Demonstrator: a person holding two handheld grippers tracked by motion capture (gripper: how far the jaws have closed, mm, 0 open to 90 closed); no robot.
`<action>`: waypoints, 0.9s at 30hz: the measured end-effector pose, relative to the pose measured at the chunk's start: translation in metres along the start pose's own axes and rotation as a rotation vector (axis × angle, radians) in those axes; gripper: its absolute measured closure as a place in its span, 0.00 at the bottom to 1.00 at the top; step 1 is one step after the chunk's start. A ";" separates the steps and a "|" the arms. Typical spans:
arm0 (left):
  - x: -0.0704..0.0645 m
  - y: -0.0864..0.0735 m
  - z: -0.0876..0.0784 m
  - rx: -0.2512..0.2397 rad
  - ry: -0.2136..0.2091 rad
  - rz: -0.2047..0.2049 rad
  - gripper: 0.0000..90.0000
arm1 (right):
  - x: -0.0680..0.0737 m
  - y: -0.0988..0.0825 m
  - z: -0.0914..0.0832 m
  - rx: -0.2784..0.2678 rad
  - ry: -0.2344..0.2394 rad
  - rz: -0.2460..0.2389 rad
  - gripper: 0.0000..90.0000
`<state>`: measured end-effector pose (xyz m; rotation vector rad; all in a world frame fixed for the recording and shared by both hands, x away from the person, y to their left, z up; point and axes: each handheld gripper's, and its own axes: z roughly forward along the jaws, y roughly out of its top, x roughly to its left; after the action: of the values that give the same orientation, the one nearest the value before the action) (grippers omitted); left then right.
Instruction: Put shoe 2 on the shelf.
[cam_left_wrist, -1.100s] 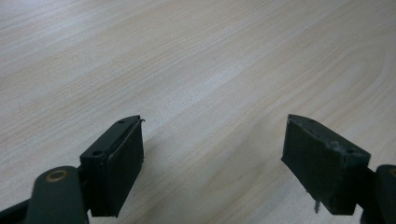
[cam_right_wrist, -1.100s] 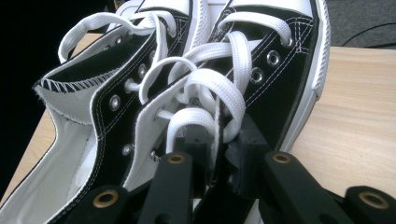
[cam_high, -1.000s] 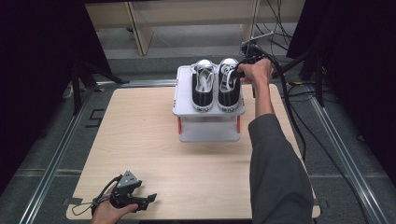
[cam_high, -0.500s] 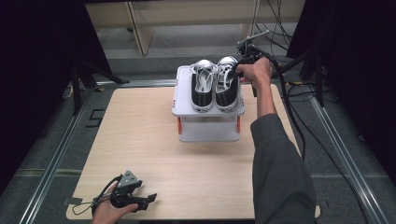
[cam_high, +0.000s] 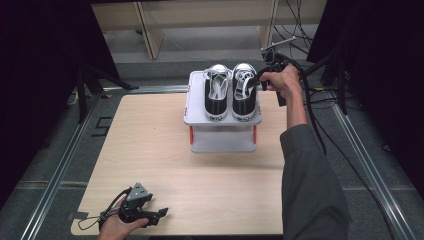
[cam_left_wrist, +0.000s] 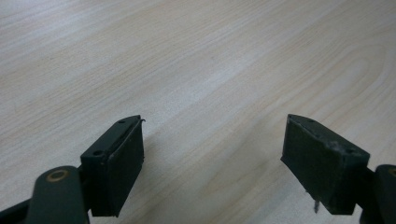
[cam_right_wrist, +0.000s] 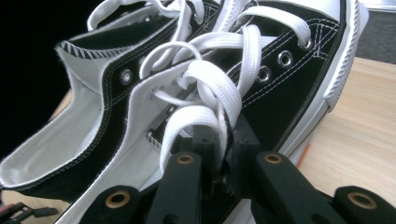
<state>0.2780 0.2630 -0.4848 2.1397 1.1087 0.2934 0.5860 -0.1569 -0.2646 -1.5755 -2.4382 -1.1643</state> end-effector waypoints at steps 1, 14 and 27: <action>0.000 0.000 0.000 0.002 0.002 0.001 0.22 | -0.001 -0.001 0.000 -0.013 0.012 -0.003 0.94; 0.001 -0.001 -0.001 0.002 0.005 -0.003 0.22 | 0.013 0.003 -0.015 -0.042 -0.036 0.005 0.61; 0.001 -0.003 -0.003 -0.006 0.011 -0.026 0.22 | 0.027 -0.031 -0.063 -0.110 -0.023 -0.055 0.46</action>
<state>0.2752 0.2662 -0.4848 2.1197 1.1395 0.2964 0.5254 -0.1801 -0.2264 -1.5676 -2.4869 -1.3182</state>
